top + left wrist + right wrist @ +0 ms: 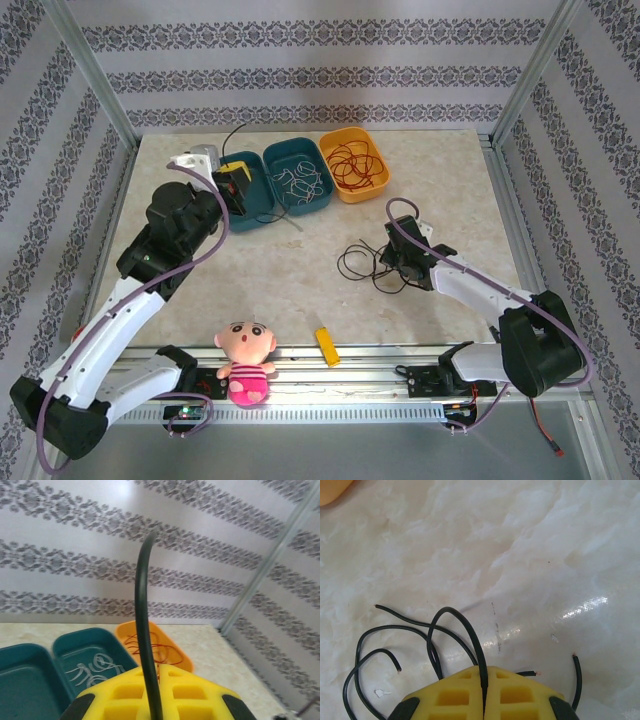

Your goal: Untangle the cables

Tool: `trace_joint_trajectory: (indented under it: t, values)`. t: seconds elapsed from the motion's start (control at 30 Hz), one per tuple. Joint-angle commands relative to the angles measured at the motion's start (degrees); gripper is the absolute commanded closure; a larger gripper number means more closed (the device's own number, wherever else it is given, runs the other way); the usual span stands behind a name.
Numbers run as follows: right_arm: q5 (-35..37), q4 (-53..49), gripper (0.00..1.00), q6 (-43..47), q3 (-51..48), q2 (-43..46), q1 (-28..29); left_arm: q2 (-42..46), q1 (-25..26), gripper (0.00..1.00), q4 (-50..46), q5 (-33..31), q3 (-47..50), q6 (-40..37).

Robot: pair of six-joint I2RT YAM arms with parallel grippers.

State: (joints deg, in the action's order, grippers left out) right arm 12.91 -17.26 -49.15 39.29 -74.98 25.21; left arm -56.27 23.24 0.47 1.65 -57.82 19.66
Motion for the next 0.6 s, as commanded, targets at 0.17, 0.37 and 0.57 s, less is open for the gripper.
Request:
trace_joint_trajectory:
  t: [0.17, 0.37, 0.57]
  values:
    - [-0.5, 0.8, 1.00, 0.8, -1.8, 3.8, -0.3, -7.4, -6.4, 1.00, 1.0, -2.0, -5.0, -7.2]
    - [-0.7, 1.1, 1.00, 0.9, -2.0, 4.9, -0.3, -16.0, -10.9, 1.00, 3.6, -1.9, -7.5, -9.9]
    - [-1.0, 0.9, 1.00, 0.6, -1.9, 5.3, 0.0, -24.6, -13.7, 1.00, 6.2, -0.9, -10.5, -12.0]
